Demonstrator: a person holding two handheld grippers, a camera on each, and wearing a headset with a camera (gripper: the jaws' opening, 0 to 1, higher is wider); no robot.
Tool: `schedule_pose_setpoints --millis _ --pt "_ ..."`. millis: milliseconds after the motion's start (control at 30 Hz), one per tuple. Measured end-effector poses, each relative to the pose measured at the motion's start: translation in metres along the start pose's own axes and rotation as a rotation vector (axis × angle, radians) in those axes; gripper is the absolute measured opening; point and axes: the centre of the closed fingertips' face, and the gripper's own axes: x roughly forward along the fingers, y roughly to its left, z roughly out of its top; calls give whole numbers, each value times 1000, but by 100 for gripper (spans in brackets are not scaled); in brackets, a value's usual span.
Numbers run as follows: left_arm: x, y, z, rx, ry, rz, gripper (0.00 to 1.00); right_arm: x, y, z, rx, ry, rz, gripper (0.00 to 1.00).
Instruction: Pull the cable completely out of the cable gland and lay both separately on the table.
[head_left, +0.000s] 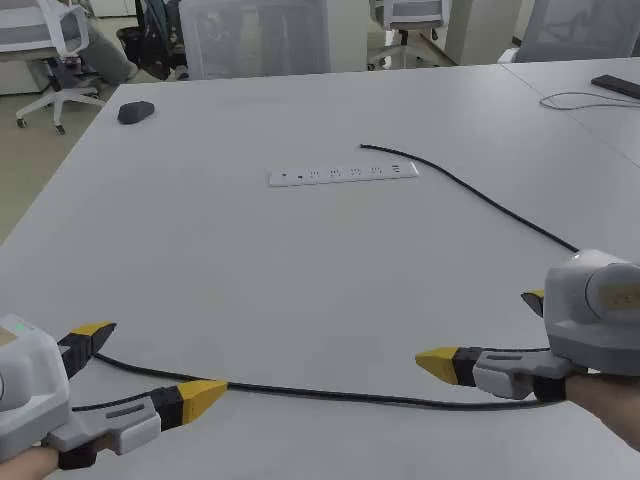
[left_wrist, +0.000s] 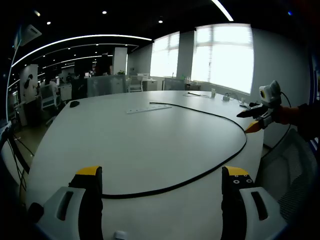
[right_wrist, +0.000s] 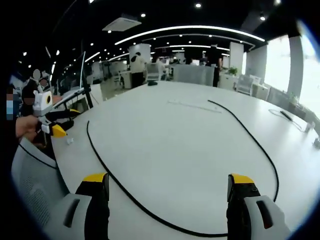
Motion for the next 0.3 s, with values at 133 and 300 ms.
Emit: schedule_pose_setpoints --millis 133,300 --pt "-3 -4 -1 -29 -4 8 99 -6 -1 -3 23 -9 -4 100" --pt "-7 -8 1 5 -1 17 99 -9 3 -3 2 -5 -2 100"
